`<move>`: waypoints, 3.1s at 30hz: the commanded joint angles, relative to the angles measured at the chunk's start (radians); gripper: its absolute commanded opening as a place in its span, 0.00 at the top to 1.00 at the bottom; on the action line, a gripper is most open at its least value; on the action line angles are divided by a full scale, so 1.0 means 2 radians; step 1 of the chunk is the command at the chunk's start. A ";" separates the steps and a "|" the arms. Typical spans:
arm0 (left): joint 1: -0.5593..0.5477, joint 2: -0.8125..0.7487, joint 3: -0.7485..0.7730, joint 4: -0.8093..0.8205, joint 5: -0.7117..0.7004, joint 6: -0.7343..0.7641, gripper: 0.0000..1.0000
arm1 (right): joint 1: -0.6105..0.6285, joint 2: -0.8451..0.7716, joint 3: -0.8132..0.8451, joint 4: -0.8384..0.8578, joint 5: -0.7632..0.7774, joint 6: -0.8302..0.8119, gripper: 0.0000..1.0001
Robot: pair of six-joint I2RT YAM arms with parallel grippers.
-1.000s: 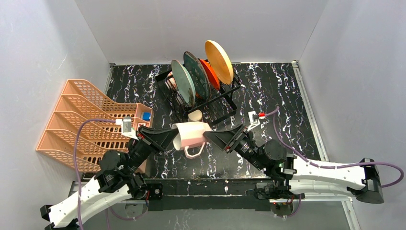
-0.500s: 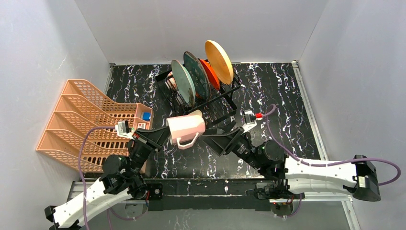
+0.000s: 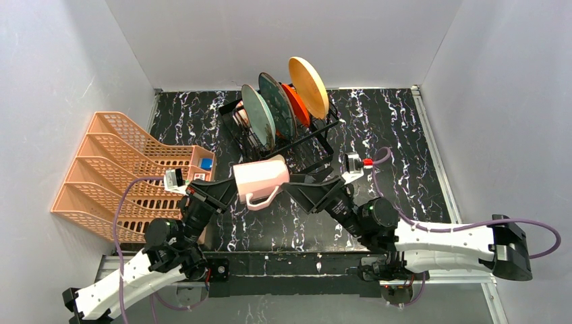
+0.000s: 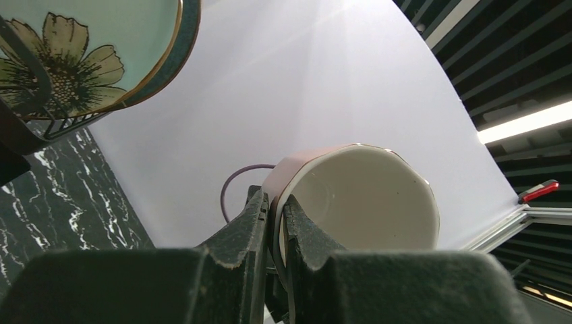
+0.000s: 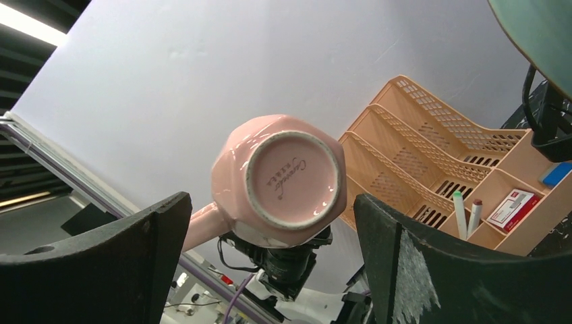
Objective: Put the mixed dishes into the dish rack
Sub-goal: Pick up the cup at the center of the board.
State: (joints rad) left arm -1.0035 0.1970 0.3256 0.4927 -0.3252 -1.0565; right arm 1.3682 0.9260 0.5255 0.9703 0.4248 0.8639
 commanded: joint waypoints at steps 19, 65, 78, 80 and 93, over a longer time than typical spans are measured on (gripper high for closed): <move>0.001 0.040 -0.003 0.146 0.049 -0.045 1.00 | -0.006 0.068 0.065 0.114 -0.053 -0.050 0.13; 0.001 -0.050 0.138 -0.323 -0.053 0.180 0.27 | -0.007 -0.121 0.148 -0.371 0.177 -0.264 0.99; 0.001 0.006 0.225 -0.443 -0.093 0.307 0.25 | -0.029 -0.047 0.154 -0.423 0.283 -0.315 0.99; 0.000 0.013 0.228 -0.453 -0.098 0.318 0.23 | -0.053 -0.034 0.153 -0.421 0.266 -0.312 0.99; 0.000 0.030 0.219 -0.478 -0.139 0.358 0.02 | -0.198 0.055 0.134 -0.335 0.140 -0.274 0.99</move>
State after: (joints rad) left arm -1.0027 0.2317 0.7547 -0.4324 -0.5404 -0.3935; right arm 1.0321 1.0161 0.7631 0.0822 0.7750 0.2832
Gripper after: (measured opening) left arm 0.982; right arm 0.871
